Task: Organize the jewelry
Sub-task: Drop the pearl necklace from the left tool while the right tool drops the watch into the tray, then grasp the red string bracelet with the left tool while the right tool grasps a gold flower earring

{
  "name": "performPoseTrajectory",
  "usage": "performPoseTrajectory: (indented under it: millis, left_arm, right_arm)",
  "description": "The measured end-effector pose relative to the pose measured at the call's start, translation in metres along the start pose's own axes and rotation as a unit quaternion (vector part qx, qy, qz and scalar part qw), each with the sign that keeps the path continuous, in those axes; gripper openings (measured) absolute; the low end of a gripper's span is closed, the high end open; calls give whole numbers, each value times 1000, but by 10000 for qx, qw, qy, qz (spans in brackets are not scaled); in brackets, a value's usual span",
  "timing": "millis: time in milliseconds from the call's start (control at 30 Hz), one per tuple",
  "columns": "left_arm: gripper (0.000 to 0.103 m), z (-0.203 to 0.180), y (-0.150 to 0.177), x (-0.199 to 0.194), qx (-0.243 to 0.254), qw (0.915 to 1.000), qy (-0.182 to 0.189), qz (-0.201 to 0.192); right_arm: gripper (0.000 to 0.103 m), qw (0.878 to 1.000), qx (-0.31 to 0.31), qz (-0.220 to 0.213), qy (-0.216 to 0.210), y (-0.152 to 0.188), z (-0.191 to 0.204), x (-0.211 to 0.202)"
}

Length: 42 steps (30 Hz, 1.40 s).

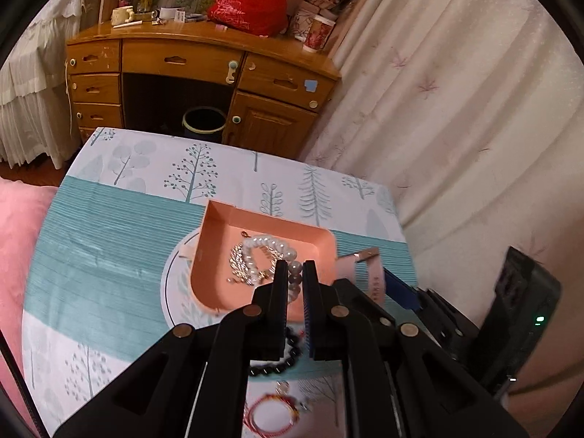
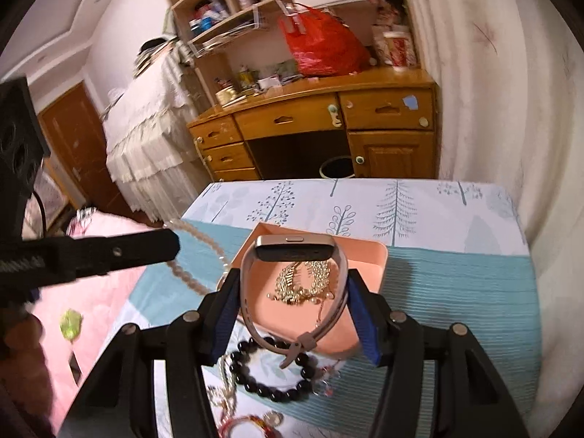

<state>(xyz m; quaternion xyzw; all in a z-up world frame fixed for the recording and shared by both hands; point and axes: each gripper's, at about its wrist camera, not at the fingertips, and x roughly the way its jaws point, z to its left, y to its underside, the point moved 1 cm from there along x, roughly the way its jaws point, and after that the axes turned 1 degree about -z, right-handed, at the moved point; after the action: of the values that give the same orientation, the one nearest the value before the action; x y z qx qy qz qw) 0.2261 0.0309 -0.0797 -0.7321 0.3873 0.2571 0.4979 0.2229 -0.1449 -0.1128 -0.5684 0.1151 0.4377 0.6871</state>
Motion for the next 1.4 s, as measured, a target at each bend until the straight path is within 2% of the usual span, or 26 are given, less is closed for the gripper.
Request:
performPoseTrajectory:
  millis: [33,67,100,167,233,300,367,467,600,767,900,1000,1133,1200,1300,1400]
  left_arm:
    - [10,2,1,4,3,10000,-70,33]
    - [20,6,1,13,-19,9995,-290,111]
    - [25,9,1,17,-62,9989,-432,169]
    - [45,16,4,22,-213,9982,-503,258]
    - [54,23,8,23,-310,9981,-430,305]
    - [62,26,10,21,-269,9978,-525,307]
    - [72,28,12,20,-225,9973,-635,300]
    - [80,34,18,18,-200,9959,-809,338]
    - [81,40,32,15,-146,9942,-975,421]
    - [84,48,59,17,122,9861,-1448,800]
    - [84,48,86,12,368,9843,-1390,1024]
    - [89,42,104,14,690,9774,-1476,1348]
    - [89,25,129,11,1406,9655,-1539,1558]
    - [90,15,142,11,1916,9549,-1574,1636]
    - [90,3,155,11,2448,9429,-1461,1721]
    - [90,-10,161,10,2846,9351,-1201,1737]
  right_arm:
    - [60,10000,84,2,28,1,-2,3]
    - [64,9998,170,48,76,2,-5,8]
    - [65,9996,232,121,125,4,-7,12]
    - [65,9981,373,412,281,8,-14,25]
    - [65,9973,469,493,285,10,-19,27]
    - [65,9973,511,442,273,12,-21,23]
    - [71,9974,517,401,312,13,-22,18]
    - [74,9974,517,374,348,17,-24,12]
    - [74,9963,669,413,342,33,-31,1]
    - [74,9954,758,416,409,63,-33,-20]
    - [74,9955,742,423,413,92,-29,-39]
    - [74,9955,686,467,458,115,-22,-52]
    - [74,9964,27,711,458,145,-1,-66]
    - [74,9946,-434,845,427,159,10,-70]
    - [74,9872,-1247,906,417,180,29,-74]
    - [74,9765,-1921,912,341,195,43,-75]
